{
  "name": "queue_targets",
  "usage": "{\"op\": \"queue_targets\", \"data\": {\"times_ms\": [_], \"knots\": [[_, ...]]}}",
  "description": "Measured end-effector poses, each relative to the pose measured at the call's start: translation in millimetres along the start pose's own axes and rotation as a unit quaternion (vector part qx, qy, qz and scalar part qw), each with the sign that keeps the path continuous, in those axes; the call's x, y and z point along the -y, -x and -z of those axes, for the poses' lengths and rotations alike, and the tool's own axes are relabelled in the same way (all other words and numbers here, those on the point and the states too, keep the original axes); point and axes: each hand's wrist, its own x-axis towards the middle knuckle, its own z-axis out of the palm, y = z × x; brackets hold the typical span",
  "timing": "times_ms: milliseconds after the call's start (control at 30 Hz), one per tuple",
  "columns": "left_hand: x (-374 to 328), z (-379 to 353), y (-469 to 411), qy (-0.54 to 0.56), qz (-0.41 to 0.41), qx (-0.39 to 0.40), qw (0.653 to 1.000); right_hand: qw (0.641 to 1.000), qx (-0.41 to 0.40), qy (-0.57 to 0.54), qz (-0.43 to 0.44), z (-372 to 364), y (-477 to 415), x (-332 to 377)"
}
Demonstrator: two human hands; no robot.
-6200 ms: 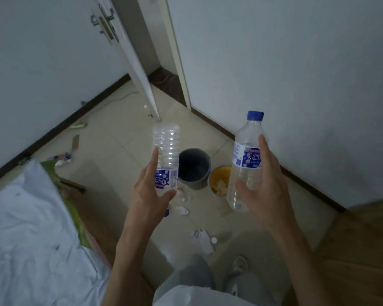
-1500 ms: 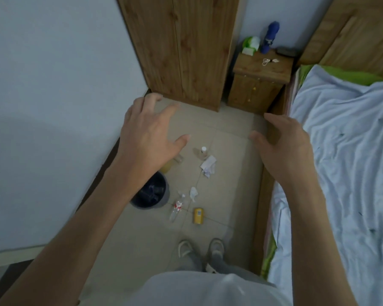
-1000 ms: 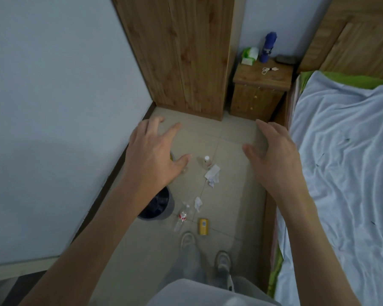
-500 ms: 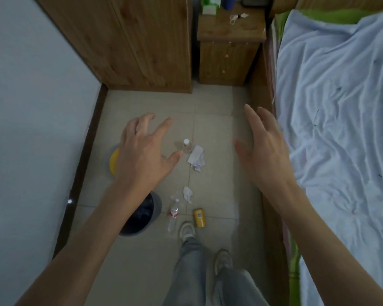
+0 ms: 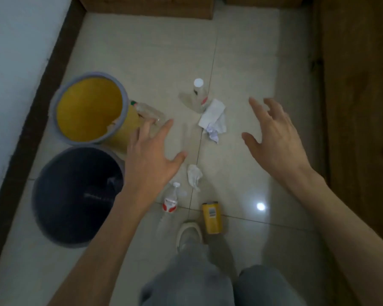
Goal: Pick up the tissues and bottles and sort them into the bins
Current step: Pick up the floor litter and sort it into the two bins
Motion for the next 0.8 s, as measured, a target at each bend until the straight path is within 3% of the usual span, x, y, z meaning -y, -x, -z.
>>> {"op": "queue_targets", "data": {"times_ms": [167,333,800], "knots": [[54,-128,8,0.009,0.024,0.021,0.999,0.999,0.028,-0.001,0.041,-129,-24,-50],[97,-212,28,0.012,0.062,0.046,0.997,0.996,0.034,0.023,0.076,-210,-33,-71],[163,-293,37,0.109,0.134,0.084,0.981,0.950,0.197,0.082,0.227,-355,6,-38]]}}
